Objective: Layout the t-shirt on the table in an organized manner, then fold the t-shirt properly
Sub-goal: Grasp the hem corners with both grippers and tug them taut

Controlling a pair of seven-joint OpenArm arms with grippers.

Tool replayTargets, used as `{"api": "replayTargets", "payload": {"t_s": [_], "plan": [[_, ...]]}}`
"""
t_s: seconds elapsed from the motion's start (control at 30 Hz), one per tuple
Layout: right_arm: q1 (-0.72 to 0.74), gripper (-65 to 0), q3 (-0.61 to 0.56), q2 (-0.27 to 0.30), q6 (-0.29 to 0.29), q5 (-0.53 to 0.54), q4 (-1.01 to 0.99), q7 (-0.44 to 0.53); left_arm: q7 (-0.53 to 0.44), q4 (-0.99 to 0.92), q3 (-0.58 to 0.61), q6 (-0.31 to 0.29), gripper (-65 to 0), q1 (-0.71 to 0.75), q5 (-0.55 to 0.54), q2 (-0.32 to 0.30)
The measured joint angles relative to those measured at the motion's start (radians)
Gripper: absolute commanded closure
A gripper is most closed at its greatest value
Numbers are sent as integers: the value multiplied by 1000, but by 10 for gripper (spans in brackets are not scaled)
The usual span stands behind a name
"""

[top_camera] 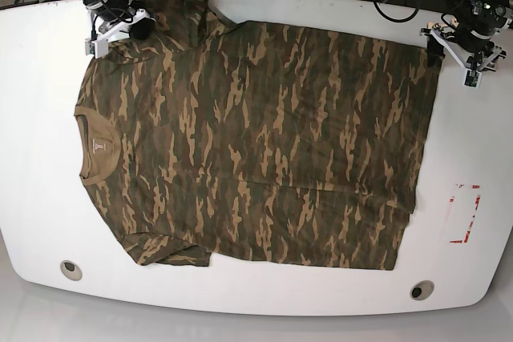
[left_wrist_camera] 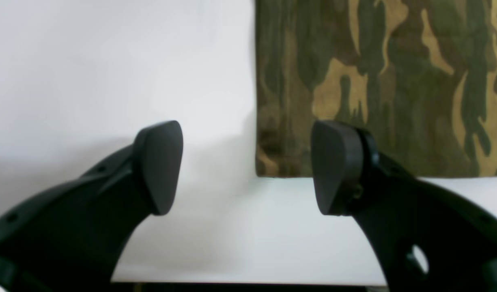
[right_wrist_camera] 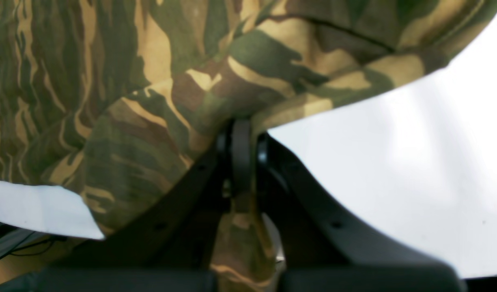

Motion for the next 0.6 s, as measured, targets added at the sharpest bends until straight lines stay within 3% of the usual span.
{"api": "replayTargets", "payload": {"t_s": [0.33,0.6], "plan": [[0,0,0,0,0,0,0,0,-13,-70,5,3,-453,3,-10,3],[0,0,0,0,0,0,0,0,-129,-109,100,7,-450,25,-39,-2]]}}
